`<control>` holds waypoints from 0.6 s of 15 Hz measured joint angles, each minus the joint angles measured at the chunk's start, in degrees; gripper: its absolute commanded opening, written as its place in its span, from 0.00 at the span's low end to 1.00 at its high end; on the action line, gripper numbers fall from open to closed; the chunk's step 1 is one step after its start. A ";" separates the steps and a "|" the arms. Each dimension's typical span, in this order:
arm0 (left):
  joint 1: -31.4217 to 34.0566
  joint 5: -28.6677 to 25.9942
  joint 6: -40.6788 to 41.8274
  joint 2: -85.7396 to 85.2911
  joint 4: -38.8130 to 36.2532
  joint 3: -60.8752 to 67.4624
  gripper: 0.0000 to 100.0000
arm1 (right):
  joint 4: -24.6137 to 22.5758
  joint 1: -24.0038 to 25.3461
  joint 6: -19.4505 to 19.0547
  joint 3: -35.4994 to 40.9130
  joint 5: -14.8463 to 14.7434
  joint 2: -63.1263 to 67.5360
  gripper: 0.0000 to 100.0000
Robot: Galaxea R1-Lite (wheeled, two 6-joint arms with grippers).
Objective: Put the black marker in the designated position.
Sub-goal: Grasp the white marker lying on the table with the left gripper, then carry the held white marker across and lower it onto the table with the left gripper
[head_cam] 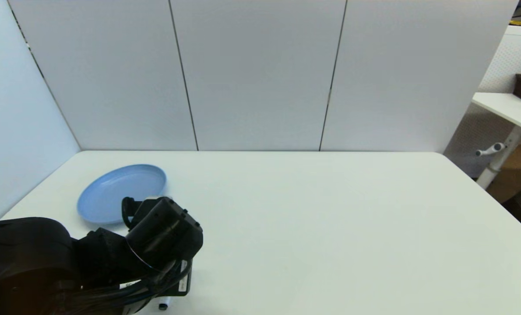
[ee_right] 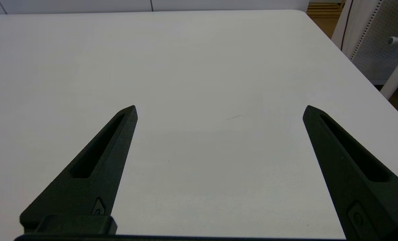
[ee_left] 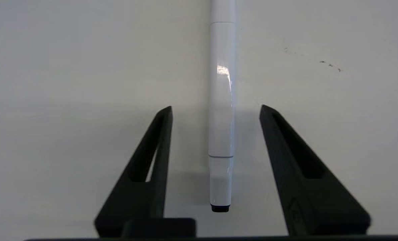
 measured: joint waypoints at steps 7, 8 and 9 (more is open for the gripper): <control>0.18 -2.61 -0.43 0.46 -4.40 5.38 0.00 | 0.00 -0.02 0.00 0.00 0.02 0.00 1.00; 0.22 -2.65 -0.39 0.30 -4.24 4.96 0.00 | 0.00 -0.02 -0.02 0.00 0.00 0.00 1.00; 0.27 -2.82 -0.12 0.09 -3.77 4.02 0.00 | 0.00 0.00 0.00 0.00 0.00 0.00 1.00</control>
